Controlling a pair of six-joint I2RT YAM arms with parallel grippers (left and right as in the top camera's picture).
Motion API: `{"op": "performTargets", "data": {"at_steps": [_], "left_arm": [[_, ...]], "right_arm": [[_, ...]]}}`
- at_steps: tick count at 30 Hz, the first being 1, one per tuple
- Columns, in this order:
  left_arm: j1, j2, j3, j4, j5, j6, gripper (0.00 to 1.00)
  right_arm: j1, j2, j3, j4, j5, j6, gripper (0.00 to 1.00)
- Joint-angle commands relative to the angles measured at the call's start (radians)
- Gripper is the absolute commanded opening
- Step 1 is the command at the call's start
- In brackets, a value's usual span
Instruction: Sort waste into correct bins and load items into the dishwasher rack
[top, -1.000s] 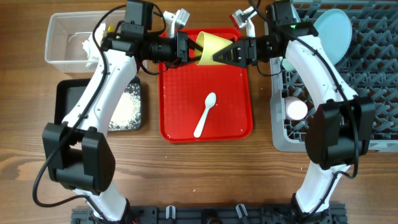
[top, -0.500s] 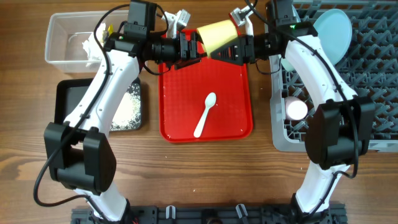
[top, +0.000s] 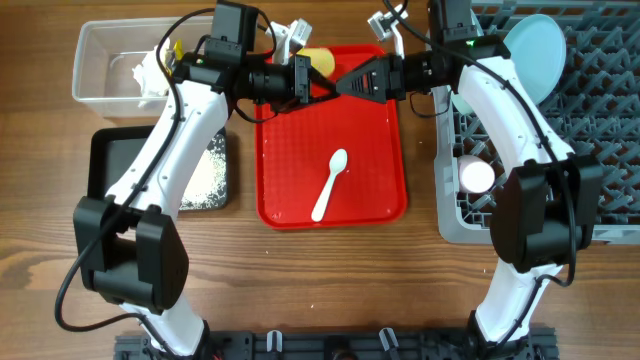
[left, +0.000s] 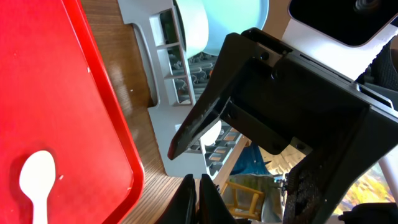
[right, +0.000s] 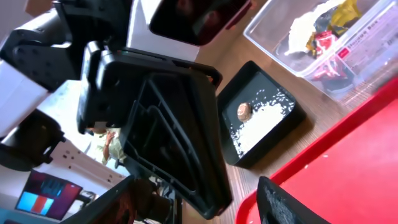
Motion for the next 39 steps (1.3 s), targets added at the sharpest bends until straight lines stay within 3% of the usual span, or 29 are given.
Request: {"op": "performTargets", "data": {"at_steps": [1, 2, 4, 6, 7, 9, 14, 21, 26, 27, 28, 29, 30, 31, 36, 39], "left_arm": [[-0.002, -0.007, 0.003, -0.038, -0.053, 0.016, 0.04], [-0.002, -0.007, 0.003, -0.064, -0.104, 0.016, 0.05], [-0.004, -0.007, 0.004, -0.143, -0.341, 0.016, 0.29], [-0.005, -0.007, 0.003, -0.158, -0.481, 0.016, 0.5], [-0.005, -0.007, 0.003, -0.157, -0.591, 0.016, 0.62], [-0.008, -0.005, 0.003, -0.135, -0.73, 0.012, 0.73], [-0.044, 0.092, 0.003, 0.111, -0.827, 0.011, 0.76], [-0.05, 0.298, 0.003, 0.431, -0.86, -0.073, 0.77], [-0.051, 0.38, 0.003, 0.584, -0.886, -0.126, 0.71], [-0.051, 0.398, 0.003, 0.611, -0.887, -0.142, 0.65], [-0.051, 0.414, 0.003, 0.633, -0.886, -0.156, 0.56], [-0.051, 0.436, 0.003, 0.653, -0.887, -0.204, 0.28], [-0.053, 0.441, 0.003, 0.66, -0.887, -0.241, 0.11], [-0.055, 0.443, 0.003, 0.665, -0.888, -0.251, 0.04], [-0.064, 0.412, 0.003, 0.612, -0.831, -0.25, 0.04], [-0.034, 0.303, 0.003, 0.446, -0.681, -0.249, 0.04]], "right_arm": [[0.005, 0.005, 0.0, 0.005, 0.097, 0.022, 0.62], [0.003, 0.005, 0.0, 0.01, 0.153, 0.043, 0.65], [-0.019, -0.002, 0.003, 0.042, 0.303, 0.109, 0.69], [-0.051, -0.02, 0.023, 0.048, 0.354, 0.143, 0.74], [-0.086, -0.046, 0.045, 0.046, 0.392, 0.169, 0.8], [-0.152, -0.111, 0.061, 0.045, 0.446, 0.195, 0.88], [-0.267, -0.225, 0.061, -0.026, 0.519, 0.211, 0.92], [-0.28, -0.229, 0.061, -0.113, 0.64, 0.21, 0.93], [-0.28, -0.229, 0.06, -0.114, 0.646, 0.211, 0.94], [-0.28, -0.229, 0.06, -0.114, 0.646, 0.211, 0.94], [-0.28, -0.229, 0.06, -0.114, 0.646, 0.211, 0.94], [-0.28, -0.229, 0.059, -0.115, 0.647, 0.211, 0.94], [-0.279, -0.229, 0.059, -0.117, 0.666, 0.211, 0.94], [-0.279, -0.229, 0.059, -0.117, 0.669, 0.211, 0.93], [-0.279, -0.229, 0.059, -0.116, 0.668, 0.211, 0.92], [-0.279, -0.229, 0.059, -0.119, 0.668, 0.209, 0.91]]}}
